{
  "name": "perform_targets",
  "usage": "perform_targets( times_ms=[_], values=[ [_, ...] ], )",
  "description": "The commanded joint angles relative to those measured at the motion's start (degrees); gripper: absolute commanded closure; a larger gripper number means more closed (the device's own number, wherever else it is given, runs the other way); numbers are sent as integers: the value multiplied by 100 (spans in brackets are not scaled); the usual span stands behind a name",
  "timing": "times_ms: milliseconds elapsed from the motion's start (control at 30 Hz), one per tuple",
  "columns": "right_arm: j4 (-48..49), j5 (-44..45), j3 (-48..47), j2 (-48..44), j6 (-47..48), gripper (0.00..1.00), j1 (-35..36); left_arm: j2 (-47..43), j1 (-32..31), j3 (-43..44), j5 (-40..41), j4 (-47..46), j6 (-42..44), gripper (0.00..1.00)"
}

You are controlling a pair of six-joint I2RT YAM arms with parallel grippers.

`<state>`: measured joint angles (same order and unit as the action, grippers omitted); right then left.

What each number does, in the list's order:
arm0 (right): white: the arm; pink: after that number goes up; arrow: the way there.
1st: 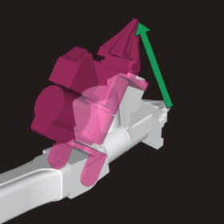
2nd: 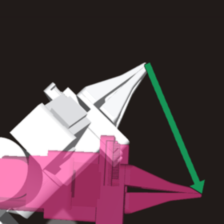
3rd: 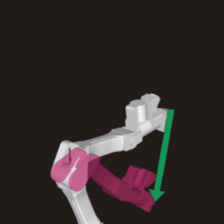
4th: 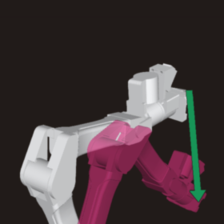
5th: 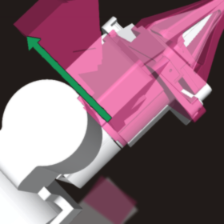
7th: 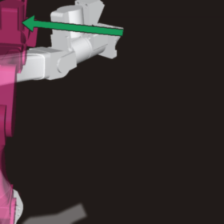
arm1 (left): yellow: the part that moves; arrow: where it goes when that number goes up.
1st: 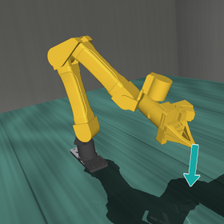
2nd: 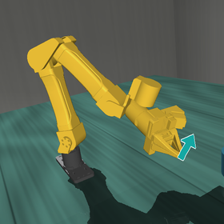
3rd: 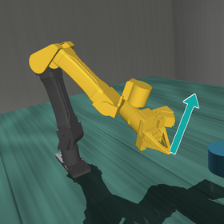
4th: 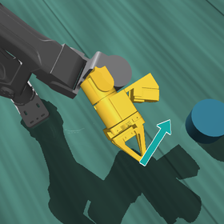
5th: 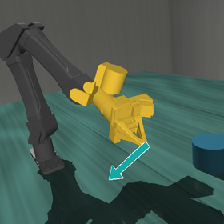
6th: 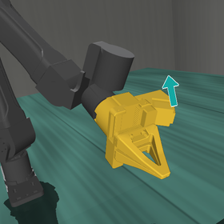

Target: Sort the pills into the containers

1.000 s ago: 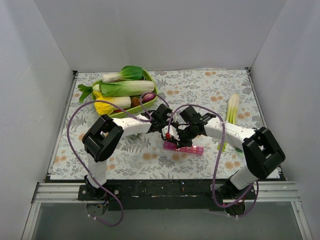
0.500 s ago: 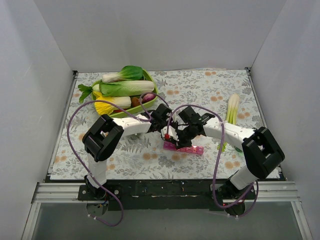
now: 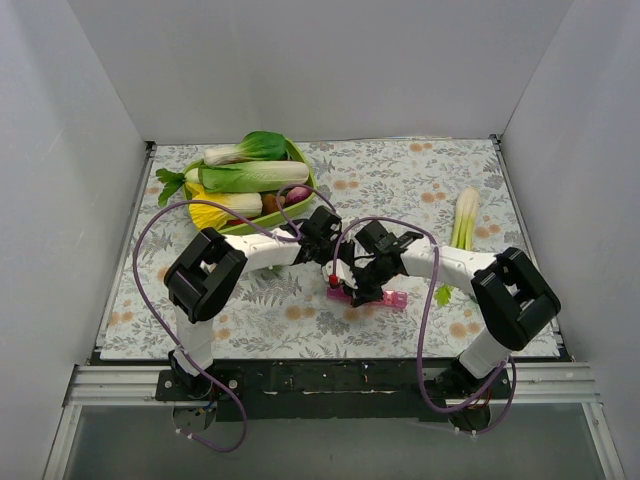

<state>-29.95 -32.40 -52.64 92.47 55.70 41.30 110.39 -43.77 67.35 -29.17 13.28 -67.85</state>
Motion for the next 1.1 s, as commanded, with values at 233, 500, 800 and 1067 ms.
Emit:
perform_targets(
  times_ms=[233,500,800,1067],
  values=[
    [-424,-575,-369,-748,345,99,-34,36,-132,-223,728,676,27,93],
    [-204,-381,-317,-747,204,99,-113,-228,-97,-135,623,659,-114,91],
    [-204,-451,-308,-844,160,99,-219,-580,-70,-73,438,580,-290,90],
    [-37,-355,-264,-809,46,99,-245,-703,-53,-99,386,571,-325,90]
  ],
)
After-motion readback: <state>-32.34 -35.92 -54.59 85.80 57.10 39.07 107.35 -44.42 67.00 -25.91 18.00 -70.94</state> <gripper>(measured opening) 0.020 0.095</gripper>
